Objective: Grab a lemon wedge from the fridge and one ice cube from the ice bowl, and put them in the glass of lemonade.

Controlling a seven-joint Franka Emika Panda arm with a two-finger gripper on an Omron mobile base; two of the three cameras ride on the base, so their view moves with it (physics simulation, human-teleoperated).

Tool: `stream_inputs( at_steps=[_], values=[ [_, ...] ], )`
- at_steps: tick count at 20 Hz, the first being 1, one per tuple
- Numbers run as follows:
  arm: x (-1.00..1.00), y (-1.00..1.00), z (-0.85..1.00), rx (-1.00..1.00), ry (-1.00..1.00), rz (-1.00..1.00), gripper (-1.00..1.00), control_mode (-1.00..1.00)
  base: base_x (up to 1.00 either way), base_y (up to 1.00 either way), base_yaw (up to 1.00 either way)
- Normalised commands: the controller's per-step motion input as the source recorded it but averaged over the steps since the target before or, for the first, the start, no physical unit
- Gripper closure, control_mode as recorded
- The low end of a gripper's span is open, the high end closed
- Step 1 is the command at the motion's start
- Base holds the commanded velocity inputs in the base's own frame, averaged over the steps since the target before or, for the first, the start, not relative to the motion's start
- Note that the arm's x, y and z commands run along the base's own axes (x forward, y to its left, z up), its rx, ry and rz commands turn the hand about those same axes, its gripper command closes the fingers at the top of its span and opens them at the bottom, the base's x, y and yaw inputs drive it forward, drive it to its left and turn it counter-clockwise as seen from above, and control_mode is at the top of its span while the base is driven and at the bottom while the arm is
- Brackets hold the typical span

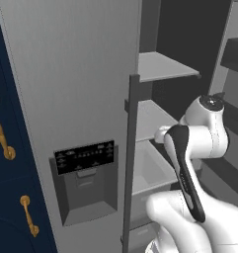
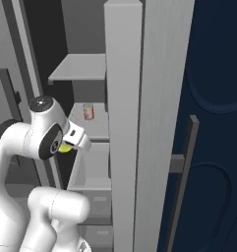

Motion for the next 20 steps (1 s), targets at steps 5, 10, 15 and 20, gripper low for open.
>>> stream_inputs(
  at_steps=[5,10,15,20],
  values=[
    [-0.03,0.00,0.00,0.00,0.00,0.00,1.00,1.00,-0.20,0.04,0.00],
    [0.00,0.00,0.00,0.00,0.00,0.00,1.00,1.00,-1.00,0.41,-0.01],
    [0.00,0.00,0.00,0.00,0.00,0.00,1.00,1.00,-1.00,0.82,0.22],
    [0.00,0.00,0.00,0.00,0.00,0.00,1.00,1.00,-0.34,0.88,0.80]
  ],
)
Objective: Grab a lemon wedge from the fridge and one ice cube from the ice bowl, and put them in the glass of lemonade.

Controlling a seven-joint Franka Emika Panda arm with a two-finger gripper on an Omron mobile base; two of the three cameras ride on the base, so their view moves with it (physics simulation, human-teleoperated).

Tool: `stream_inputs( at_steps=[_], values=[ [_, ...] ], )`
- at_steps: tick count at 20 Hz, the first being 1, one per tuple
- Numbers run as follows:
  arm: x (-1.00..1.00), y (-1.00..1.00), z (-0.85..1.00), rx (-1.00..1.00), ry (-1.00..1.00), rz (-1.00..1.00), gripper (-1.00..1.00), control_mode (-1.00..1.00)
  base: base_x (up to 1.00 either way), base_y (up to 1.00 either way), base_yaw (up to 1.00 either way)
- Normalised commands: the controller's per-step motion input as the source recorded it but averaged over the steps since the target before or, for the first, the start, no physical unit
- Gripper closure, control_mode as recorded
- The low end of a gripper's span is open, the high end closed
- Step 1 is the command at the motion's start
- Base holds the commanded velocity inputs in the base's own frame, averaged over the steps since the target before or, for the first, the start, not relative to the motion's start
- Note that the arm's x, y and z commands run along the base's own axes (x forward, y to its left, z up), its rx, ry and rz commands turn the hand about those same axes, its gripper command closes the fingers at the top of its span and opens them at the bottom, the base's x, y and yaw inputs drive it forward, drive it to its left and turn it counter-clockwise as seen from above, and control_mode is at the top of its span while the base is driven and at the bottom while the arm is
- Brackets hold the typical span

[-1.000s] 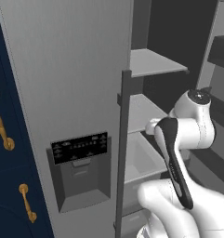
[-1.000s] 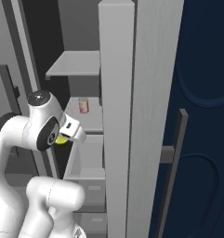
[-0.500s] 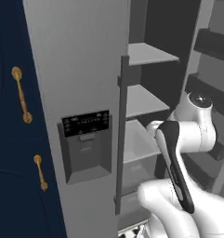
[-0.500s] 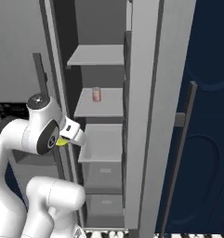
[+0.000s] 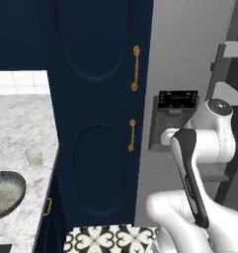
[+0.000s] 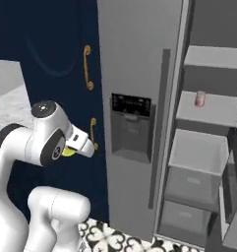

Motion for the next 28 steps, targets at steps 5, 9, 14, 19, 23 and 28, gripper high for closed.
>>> stream_inputs(
  at_steps=[5,9,14,19,23,28],
  values=[
    [0.00,0.00,0.00,0.00,0.00,0.00,1.00,1.00,0.00,0.25,0.88],
    [0.00,0.00,0.00,0.00,0.00,0.00,1.00,1.00,0.17,0.00,0.71],
    [0.00,0.00,0.00,0.00,0.00,0.00,1.00,1.00,0.70,0.07,0.58],
    [0.00,0.00,0.00,0.00,0.00,0.00,1.00,1.00,0.79,0.00,0.27],
    [0.00,0.00,0.00,0.00,0.00,0.00,1.00,1.00,0.91,-0.30,0.36],
    [0.00,0.00,0.00,0.00,0.00,0.00,1.00,1.00,0.31,-0.32,0.19]
  ],
)
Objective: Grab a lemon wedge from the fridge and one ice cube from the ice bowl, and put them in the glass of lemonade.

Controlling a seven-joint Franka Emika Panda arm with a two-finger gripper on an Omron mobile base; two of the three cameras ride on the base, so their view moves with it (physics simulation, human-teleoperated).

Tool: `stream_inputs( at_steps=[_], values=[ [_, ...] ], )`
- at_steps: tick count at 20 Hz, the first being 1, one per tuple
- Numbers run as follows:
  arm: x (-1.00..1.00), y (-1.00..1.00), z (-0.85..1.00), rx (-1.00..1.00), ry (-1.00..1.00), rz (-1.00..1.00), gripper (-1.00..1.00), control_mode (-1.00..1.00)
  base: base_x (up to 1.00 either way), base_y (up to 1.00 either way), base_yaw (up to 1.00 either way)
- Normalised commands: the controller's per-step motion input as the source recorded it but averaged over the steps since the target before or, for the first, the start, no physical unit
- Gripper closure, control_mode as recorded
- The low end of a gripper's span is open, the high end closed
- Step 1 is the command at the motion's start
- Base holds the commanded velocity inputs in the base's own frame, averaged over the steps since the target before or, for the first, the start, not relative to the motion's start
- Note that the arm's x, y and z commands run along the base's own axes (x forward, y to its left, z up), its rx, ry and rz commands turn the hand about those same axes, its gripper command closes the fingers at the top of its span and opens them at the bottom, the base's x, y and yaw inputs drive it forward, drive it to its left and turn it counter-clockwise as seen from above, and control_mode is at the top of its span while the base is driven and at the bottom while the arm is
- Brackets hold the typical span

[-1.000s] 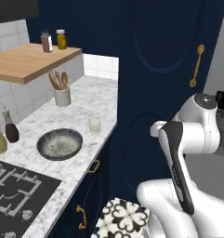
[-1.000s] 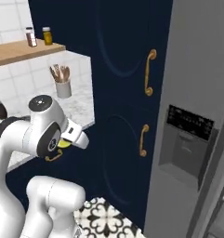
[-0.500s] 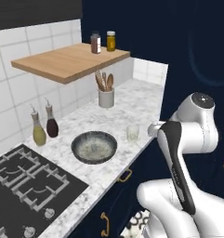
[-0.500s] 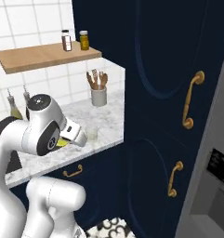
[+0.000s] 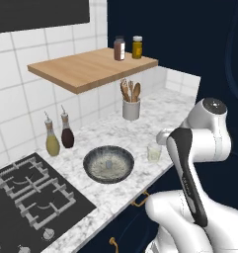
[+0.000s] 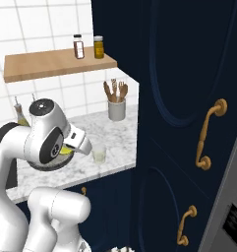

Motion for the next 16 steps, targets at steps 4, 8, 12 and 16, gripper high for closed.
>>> stream_inputs(
  at_steps=[4,8,12,16],
  values=[
    [0.00,0.00,0.00,0.00,0.00,0.00,1.00,1.00,0.00,0.00,0.00],
    [0.02,0.00,0.00,0.00,0.00,0.00,1.00,-1.00,0.00,0.00,0.00],
    [0.86,-0.03,0.00,0.00,0.05,0.04,1.00,-1.00,0.00,0.00,0.00],
    [1.00,0.00,-0.32,0.05,0.03,0.05,1.00,-1.00,0.00,0.00,0.00]
  ],
)
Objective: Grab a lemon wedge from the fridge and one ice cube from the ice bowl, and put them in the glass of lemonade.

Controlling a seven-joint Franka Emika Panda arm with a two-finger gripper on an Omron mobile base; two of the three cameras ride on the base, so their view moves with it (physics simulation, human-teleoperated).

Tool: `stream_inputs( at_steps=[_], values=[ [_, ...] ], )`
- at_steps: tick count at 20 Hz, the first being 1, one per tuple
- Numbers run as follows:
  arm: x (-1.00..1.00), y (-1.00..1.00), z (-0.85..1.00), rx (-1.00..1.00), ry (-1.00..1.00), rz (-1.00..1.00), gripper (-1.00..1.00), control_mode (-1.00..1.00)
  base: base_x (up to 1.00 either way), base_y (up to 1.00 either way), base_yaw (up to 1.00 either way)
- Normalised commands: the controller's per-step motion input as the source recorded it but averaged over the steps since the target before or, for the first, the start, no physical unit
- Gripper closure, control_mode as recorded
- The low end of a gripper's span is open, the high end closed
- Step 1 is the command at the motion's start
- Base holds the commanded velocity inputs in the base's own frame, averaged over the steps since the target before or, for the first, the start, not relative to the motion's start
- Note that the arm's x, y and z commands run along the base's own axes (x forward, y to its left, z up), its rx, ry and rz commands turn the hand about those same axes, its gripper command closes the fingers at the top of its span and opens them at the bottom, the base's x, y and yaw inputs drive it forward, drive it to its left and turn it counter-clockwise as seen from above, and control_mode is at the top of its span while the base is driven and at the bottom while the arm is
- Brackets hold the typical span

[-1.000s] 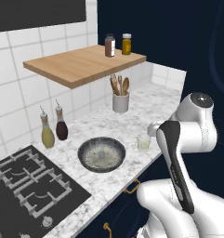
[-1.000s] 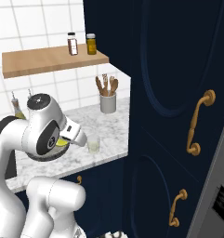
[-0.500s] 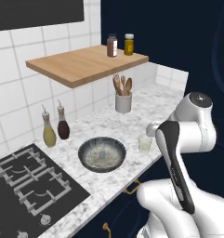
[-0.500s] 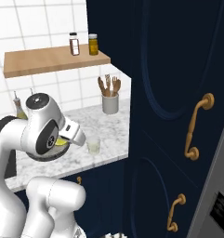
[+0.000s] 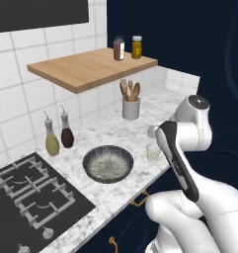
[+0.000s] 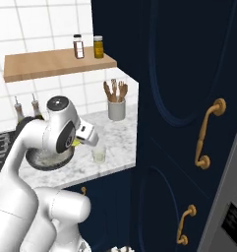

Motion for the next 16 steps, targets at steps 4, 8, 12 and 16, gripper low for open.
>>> stream_inputs(
  at_steps=[4,8,12,16],
  values=[
    [0.59,0.00,-0.16,-0.08,0.16,0.00,1.00,-1.00,0.00,0.00,0.00],
    [0.57,-0.01,-0.20,-0.09,0.33,0.00,1.00,-1.00,0.00,0.00,0.00],
    [0.59,0.00,-0.71,0.00,0.13,0.00,1.00,-1.00,0.00,0.00,0.00],
    [0.58,0.00,-0.41,0.00,0.04,0.00,1.00,-1.00,0.00,0.00,0.00]
  ],
)
